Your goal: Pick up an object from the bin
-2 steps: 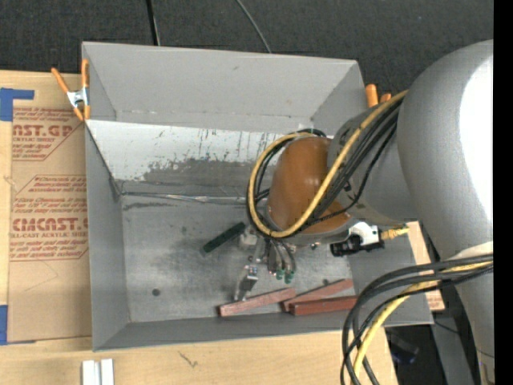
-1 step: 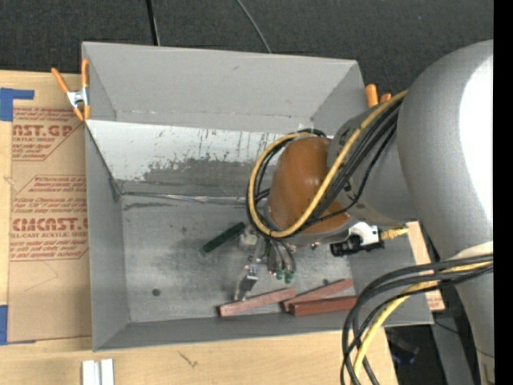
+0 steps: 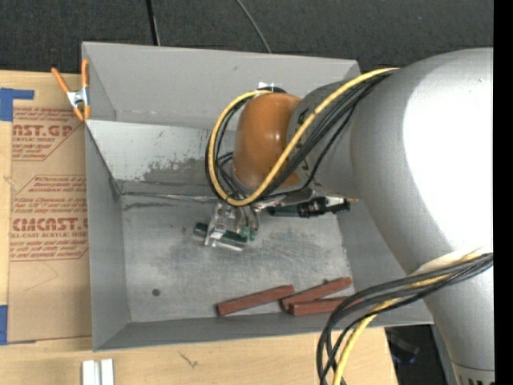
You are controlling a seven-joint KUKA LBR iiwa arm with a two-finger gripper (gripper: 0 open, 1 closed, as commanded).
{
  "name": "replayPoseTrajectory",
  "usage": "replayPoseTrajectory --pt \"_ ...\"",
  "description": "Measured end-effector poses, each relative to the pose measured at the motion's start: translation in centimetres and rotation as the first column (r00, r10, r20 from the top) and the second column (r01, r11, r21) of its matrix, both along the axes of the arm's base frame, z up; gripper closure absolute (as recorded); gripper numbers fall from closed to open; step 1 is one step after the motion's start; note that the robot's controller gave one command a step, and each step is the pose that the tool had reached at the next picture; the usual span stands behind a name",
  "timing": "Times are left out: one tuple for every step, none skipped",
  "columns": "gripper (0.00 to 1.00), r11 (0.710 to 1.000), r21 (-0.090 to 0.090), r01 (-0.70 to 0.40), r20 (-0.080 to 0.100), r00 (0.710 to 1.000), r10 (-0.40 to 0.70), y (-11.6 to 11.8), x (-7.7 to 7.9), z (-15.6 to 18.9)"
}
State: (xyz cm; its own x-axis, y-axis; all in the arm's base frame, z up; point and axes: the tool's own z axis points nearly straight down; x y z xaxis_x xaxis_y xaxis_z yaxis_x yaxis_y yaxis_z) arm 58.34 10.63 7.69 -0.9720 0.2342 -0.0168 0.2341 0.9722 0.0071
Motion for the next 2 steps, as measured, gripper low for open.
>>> replayPoseTrajectory --pt "1.00 1.000 0.000 0.000 0.000 1.000 0.000 0.0 0.0 0.0" --pt "1.00 0.998 -0.003 -0.065 -0.014 0.998 0.065 -0.8 0.9 15.2"
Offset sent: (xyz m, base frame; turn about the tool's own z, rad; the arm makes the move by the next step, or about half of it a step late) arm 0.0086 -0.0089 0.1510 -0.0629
